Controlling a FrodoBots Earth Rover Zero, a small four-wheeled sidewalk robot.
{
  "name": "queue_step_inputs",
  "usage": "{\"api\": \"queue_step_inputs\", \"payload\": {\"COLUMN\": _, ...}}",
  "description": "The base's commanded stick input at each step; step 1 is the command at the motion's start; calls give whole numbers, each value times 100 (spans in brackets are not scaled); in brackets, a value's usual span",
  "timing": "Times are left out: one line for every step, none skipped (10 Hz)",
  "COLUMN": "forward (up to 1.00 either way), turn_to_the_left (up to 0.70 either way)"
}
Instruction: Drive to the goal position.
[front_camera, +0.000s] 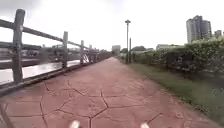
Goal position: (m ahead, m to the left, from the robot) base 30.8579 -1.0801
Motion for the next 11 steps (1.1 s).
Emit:
{"api": "queue_step_inputs", "payload": {"forward": 70, "turn_to_the_left": 0}}
{"api": "queue_step_inputs", "payload": {"forward": 70, "turn_to_the_left": 0}}
{"api": "queue_step_inputs", "payload": {"forward": 70, "turn_to_the_left": 0}}
{"api": "queue_step_inputs", "payload": {"forward": 70, "turn_to_the_left": 0}}
{"api": "queue_step_inputs", "payload": {"forward": 70, "turn_to_the_left": 0}}
{"api": "queue_step_inputs", "payload": {"forward": 70, "turn_to_the_left": 0}}
{"api": "queue_step_inputs", "payload": {"forward": 70, "turn_to_the_left": 0}}
{"api": "queue_step_inputs", "payload": {"forward": 70, "turn_to_the_left": 0}}
{"api": "queue_step_inputs", "payload": {"forward": 70, "turn_to_the_left": 0}}
{"api": "queue_step_inputs", "payload": {"forward": 70, "turn_to_the_left": 0}}
{"api": "queue_step_inputs", "payload": {"forward": 70, "turn_to_the_left": 0}}
